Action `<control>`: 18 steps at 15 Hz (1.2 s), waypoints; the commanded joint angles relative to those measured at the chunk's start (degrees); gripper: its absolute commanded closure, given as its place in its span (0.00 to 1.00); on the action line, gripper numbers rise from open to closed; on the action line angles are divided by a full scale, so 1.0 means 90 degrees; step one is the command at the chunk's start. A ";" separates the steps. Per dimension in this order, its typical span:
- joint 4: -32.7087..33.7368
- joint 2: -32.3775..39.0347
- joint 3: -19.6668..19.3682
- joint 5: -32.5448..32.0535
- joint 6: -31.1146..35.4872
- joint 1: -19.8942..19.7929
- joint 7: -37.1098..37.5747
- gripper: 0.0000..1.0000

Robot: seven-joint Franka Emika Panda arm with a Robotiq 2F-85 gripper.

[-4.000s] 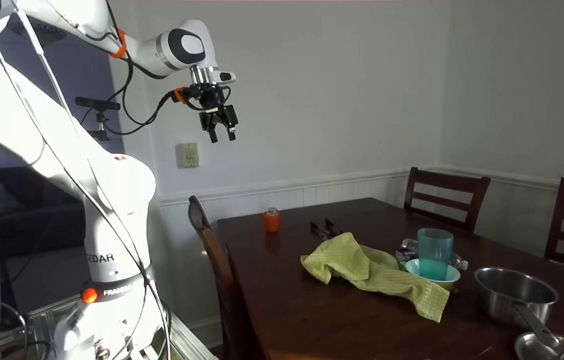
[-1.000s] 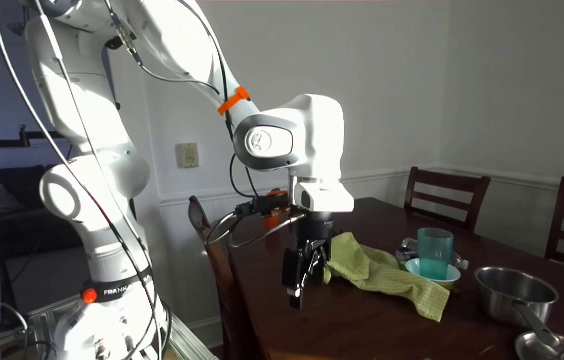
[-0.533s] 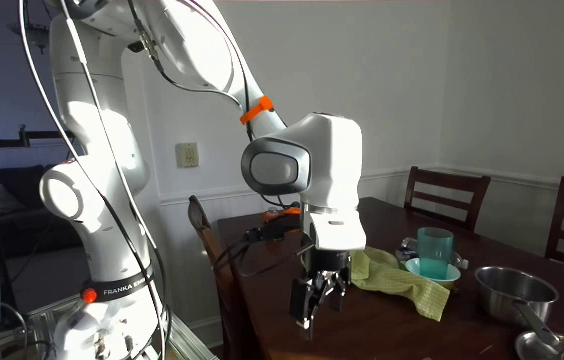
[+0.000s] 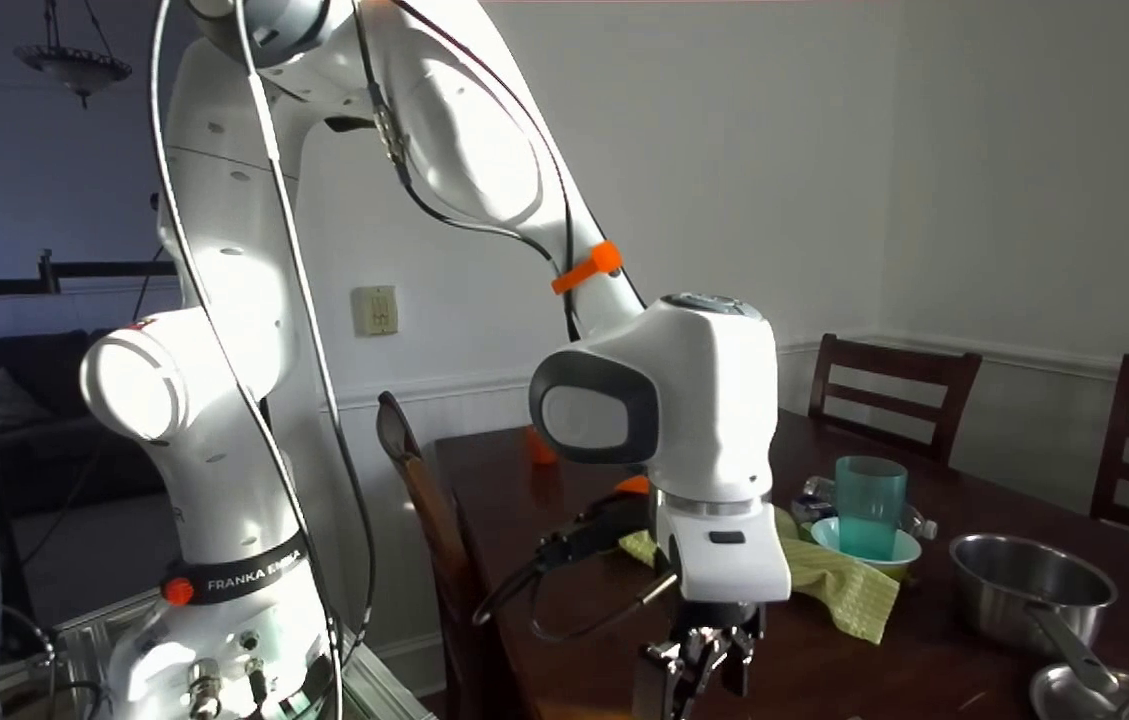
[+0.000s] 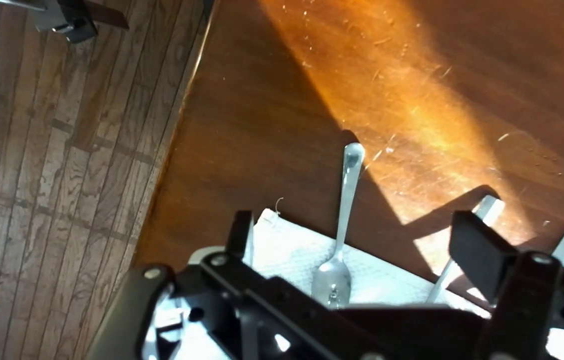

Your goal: Move the fork and two spoons to the left, putting the smaller spoon at the center, the fork on the left and other spoon on the right in a vertical position

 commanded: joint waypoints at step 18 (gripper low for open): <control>0.1180 0.1869 0.0029 0.0831 0.0242 0.0090 0.0188 0.00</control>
